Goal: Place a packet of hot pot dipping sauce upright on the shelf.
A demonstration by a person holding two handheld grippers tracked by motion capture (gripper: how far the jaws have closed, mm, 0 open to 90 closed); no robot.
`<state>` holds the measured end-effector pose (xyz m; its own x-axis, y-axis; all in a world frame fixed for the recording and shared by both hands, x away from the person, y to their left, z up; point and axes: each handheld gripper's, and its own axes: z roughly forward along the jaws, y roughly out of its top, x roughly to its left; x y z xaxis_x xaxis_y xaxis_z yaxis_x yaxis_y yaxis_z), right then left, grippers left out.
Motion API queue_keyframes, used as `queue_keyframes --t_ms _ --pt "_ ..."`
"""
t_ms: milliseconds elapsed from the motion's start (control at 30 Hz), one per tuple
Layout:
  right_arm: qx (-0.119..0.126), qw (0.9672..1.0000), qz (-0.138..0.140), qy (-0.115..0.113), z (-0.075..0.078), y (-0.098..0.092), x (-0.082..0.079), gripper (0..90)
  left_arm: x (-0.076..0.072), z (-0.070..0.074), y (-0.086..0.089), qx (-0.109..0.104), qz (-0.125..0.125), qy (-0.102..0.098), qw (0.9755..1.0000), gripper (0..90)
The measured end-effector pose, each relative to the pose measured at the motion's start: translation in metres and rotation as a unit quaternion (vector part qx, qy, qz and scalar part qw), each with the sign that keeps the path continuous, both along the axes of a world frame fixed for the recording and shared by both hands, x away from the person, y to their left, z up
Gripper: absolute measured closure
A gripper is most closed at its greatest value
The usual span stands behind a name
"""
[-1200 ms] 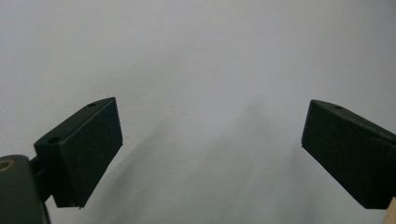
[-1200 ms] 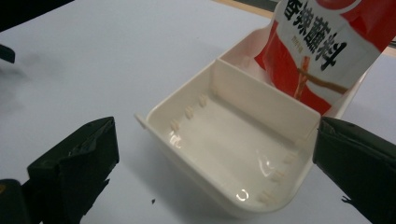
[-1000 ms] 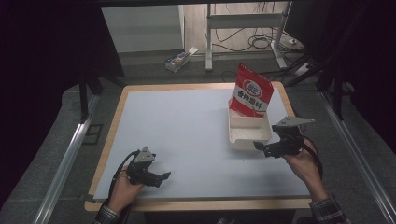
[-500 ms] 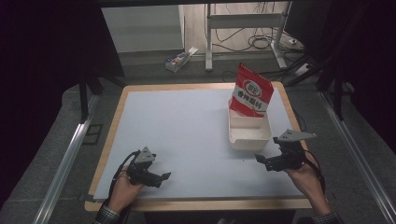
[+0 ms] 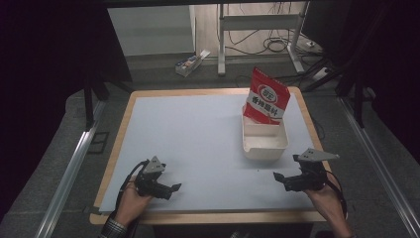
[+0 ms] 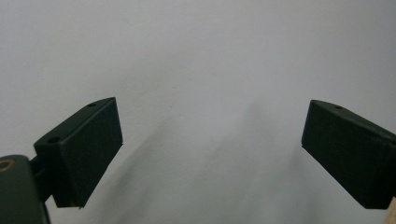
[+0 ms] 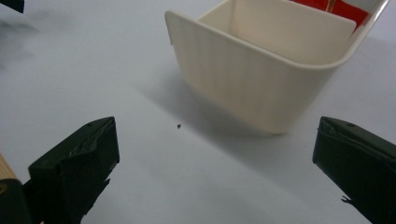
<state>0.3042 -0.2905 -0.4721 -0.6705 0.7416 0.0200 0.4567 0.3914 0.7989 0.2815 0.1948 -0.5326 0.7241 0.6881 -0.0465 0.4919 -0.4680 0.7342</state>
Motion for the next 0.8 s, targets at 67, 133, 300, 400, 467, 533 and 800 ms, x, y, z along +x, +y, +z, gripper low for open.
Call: queue_keyframes --t_ms 67,133,300,400,467,533,800 --pt "-0.001 1.0 0.0 0.0 -0.001 -0.001 -0.001 0.4 0.0 0.0 0.0 0.001 0.0 0.0 1.0 5.3" --pt "-0.005 1.0 0.0 0.003 -0.005 -0.002 -0.003 0.4 0.0 0.0 -0.001 0.002 -0.001 0.0 1.0 5.3" --pt "-0.015 0.9998 -0.003 0.013 -0.016 -0.002 -0.004 0.3 0.0 0.0 -0.001 0.004 -0.003 0.0 1.0 5.3" --pt "-0.024 0.9995 -0.002 0.02 -0.023 -0.001 -0.003 0.4 0.0 -0.001 -0.001 0.007 -0.004 0.001 1.0 5.3" --pt "-0.024 0.9995 -0.002 0.021 -0.025 -0.001 -0.002 0.4 0.0 -0.001 -0.001 0.008 -0.004 0.001 1.0 5.3" --pt "-0.026 0.9994 -0.001 0.024 -0.029 -0.001 -0.001 0.4 0.0 -0.001 -0.002 0.008 -0.005 0.001 1.0 5.3" --pt "-0.035 0.999 -0.009 0.024 -0.035 -0.006 0.003 0.3 0.0 -0.001 -0.003 0.007 -0.006 -0.001 1.0 5.3"
